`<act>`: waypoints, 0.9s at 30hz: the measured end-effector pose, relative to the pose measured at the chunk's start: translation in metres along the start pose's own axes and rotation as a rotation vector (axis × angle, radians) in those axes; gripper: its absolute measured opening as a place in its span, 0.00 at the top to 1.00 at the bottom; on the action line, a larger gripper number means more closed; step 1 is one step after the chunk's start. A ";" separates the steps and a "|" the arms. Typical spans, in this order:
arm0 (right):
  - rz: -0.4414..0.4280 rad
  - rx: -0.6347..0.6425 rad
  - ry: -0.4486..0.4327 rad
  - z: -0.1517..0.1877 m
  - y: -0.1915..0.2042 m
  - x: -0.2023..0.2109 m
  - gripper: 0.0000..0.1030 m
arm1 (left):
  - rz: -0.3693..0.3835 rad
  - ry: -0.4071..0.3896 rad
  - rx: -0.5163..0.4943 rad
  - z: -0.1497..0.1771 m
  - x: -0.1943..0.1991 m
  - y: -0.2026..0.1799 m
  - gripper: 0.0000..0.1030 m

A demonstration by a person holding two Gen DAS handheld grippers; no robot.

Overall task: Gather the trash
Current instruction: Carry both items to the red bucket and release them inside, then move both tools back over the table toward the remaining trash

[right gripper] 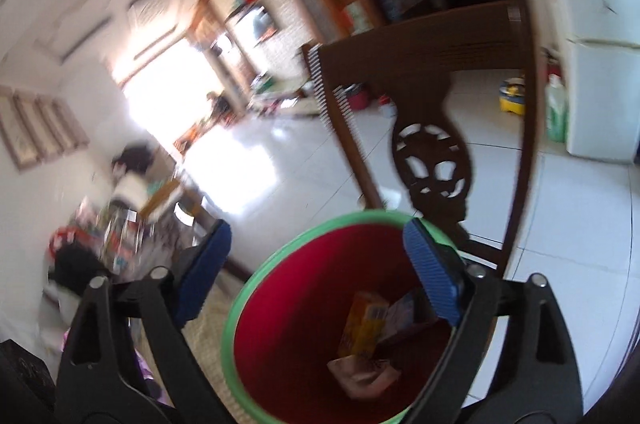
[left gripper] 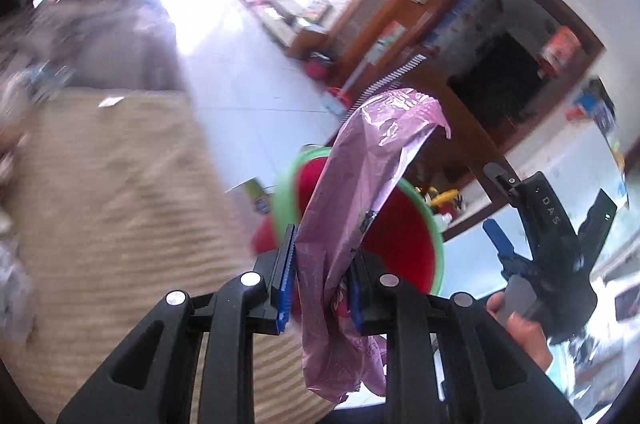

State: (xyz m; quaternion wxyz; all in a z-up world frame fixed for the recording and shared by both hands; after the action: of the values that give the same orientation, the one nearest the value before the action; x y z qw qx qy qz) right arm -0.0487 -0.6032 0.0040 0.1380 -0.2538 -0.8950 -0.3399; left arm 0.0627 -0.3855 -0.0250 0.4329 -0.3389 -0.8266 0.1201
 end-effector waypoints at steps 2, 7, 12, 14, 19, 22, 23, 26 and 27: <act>0.036 -0.047 -0.057 -0.007 -0.013 0.007 0.08 | 0.015 0.005 -0.055 -0.004 -0.015 -0.021 0.81; 0.067 -0.031 -0.111 -0.015 -0.016 0.010 0.08 | 0.046 0.053 -0.102 -0.006 -0.047 -0.052 0.80; 0.074 0.022 -0.130 -0.016 -0.003 0.009 0.07 | 0.044 0.074 -0.096 -0.008 -0.064 -0.057 0.53; 0.070 0.043 -0.123 -0.014 0.003 0.007 0.06 | 0.037 0.066 -0.093 -0.008 -0.061 -0.052 0.53; 0.052 0.088 -0.094 -0.007 0.022 0.003 0.06 | 0.018 0.035 -0.051 -0.004 -0.035 -0.017 0.52; 0.038 0.121 -0.083 -0.002 0.036 0.001 0.05 | -0.008 0.002 -0.015 -0.001 -0.011 0.011 0.52; 0.032 0.135 -0.078 0.000 0.042 0.001 0.05 | -0.018 -0.005 -0.009 0.000 -0.005 0.018 0.51; 0.011 0.186 -0.053 0.010 0.063 -0.003 0.05 | -0.071 -0.051 0.011 0.002 0.026 0.050 0.51; 0.006 0.199 -0.044 0.013 0.068 -0.004 0.05 | -0.098 -0.068 0.016 0.004 0.039 0.064 0.50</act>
State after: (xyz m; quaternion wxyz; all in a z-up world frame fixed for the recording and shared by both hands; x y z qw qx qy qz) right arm -0.0088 -0.5525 0.0295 0.1436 -0.2487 -0.9264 -0.2434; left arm 0.0730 -0.3118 -0.0339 0.4126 -0.2903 -0.8555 0.1168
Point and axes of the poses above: each gripper's, at about its wrist camera, not at the fingertips, and x roughly against the way its jaws point, y to its left, z to its underside, the point moved 5 cm from there along -x, roughly the way its jaws point, and after that the axes turned 1 degree about -z, right-handed, at the moved point
